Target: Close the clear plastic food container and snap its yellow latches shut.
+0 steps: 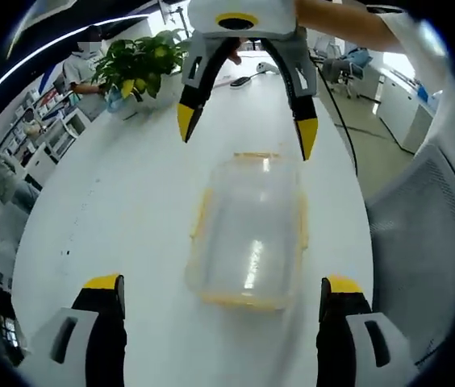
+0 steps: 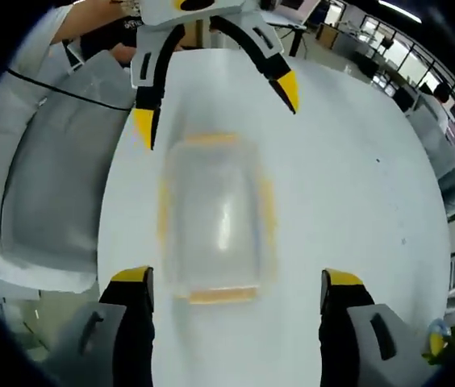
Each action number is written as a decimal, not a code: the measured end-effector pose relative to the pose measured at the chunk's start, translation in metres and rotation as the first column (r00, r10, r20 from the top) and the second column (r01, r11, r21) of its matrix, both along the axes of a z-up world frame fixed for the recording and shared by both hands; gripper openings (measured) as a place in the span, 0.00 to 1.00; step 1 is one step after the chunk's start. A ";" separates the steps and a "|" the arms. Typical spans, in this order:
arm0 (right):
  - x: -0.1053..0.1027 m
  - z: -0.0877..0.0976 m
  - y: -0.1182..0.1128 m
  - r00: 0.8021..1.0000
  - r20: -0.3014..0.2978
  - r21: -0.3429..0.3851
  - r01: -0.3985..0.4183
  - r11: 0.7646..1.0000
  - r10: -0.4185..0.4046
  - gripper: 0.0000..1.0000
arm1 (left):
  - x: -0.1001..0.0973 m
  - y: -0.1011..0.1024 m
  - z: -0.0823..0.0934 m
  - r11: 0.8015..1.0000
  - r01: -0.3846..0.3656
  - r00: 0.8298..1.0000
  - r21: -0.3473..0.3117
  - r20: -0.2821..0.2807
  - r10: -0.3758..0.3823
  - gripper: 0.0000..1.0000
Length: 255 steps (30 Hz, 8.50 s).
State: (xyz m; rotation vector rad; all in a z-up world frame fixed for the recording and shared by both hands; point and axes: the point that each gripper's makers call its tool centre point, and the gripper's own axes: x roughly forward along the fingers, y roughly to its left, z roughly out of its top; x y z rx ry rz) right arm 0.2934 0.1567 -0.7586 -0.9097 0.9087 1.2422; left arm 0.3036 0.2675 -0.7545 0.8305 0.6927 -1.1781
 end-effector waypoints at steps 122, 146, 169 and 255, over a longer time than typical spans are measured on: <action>-0.018 -0.040 0.135 0.988 -0.153 -0.042 -0.035 0.999 0.028 0.71 | -0.019 0.118 -0.051 0.967 0.201 0.968 0.159 -0.184 -0.171 0.78; 0.028 -0.040 0.132 0.988 -0.149 -0.061 -0.051 0.997 0.041 0.71 | 0.024 0.115 -0.052 0.968 0.193 0.968 0.163 -0.195 -0.160 0.78; 0.070 -0.039 0.122 0.988 -0.152 -0.056 -0.050 0.997 0.041 0.71 | 0.069 0.107 -0.053 0.970 0.181 0.966 0.162 -0.215 -0.144 0.79; 0.017 0.059 0.128 0.970 0.165 0.200 0.145 0.969 -0.179 1.00 | 0.006 0.137 0.055 0.926 -0.203 0.974 -0.318 0.030 0.224 0.99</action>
